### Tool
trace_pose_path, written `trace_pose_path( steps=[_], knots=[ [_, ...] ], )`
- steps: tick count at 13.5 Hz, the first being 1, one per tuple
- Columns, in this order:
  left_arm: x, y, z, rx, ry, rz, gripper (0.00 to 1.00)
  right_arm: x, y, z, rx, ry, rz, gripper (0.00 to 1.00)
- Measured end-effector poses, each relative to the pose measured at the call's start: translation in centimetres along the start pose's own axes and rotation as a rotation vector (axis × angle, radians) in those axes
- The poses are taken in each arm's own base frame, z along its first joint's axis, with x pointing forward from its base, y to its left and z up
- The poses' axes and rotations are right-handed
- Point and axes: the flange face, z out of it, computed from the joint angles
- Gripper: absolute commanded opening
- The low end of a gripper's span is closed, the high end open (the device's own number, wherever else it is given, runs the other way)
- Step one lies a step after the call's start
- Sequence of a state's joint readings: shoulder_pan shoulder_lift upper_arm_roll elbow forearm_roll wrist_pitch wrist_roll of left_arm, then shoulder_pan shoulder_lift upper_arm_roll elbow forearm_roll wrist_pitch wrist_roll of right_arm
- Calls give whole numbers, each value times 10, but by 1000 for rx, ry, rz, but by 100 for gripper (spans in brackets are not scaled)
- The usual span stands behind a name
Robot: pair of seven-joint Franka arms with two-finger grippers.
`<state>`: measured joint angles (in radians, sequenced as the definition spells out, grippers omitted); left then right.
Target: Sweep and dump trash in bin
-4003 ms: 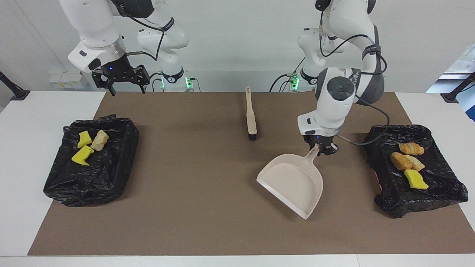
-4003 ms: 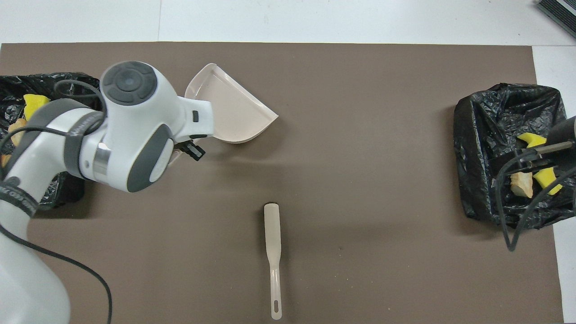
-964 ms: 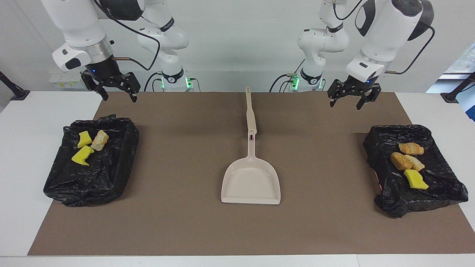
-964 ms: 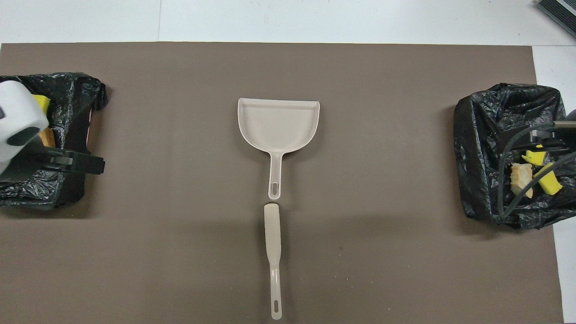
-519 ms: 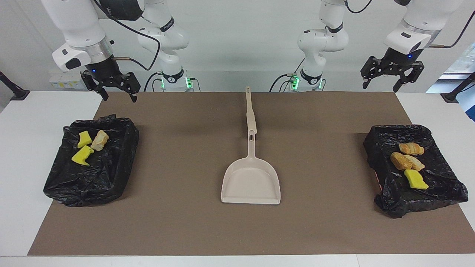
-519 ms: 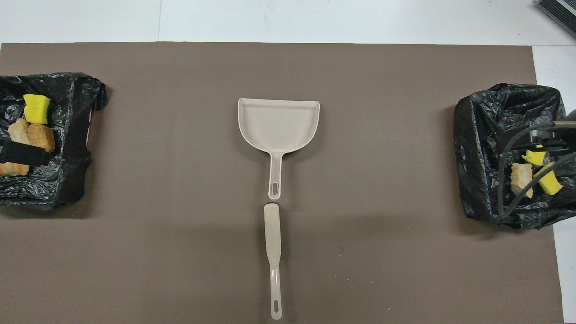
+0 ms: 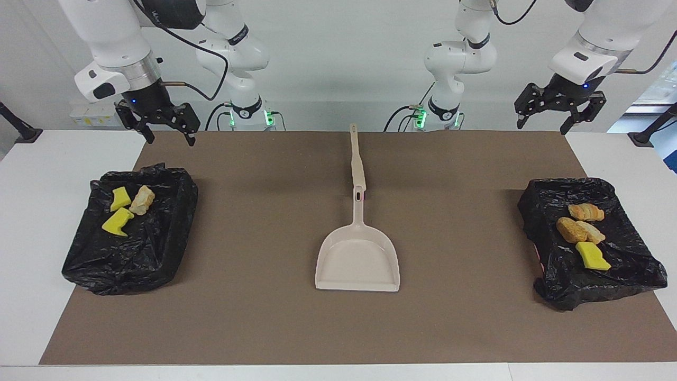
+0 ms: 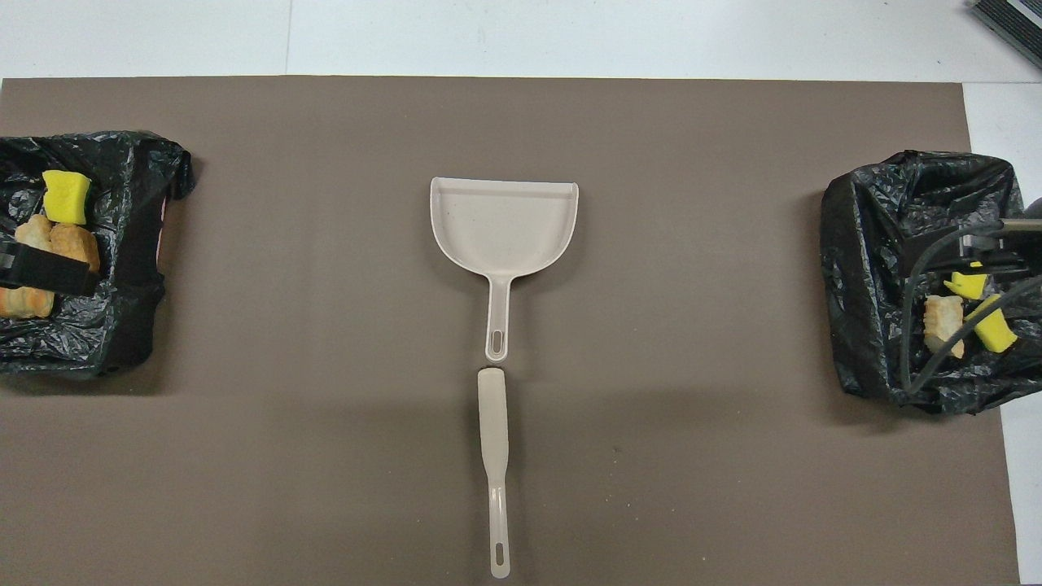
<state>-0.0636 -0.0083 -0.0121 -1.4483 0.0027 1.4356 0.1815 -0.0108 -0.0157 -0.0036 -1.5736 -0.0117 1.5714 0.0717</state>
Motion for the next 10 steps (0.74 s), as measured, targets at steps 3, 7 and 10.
trace_pose_path(
  steps=[3,7,10],
  knots=[
    [-4,2,-1,-1,-6,2,100,0,0,0,0,0,0,100],
    [-4,2,-1,-1,-5,-20,100,0,0,0,0,0,0,100],
    [-3,2,-1,0,-4,-70,100,0,0,0,0,0,0,100]
  ],
)
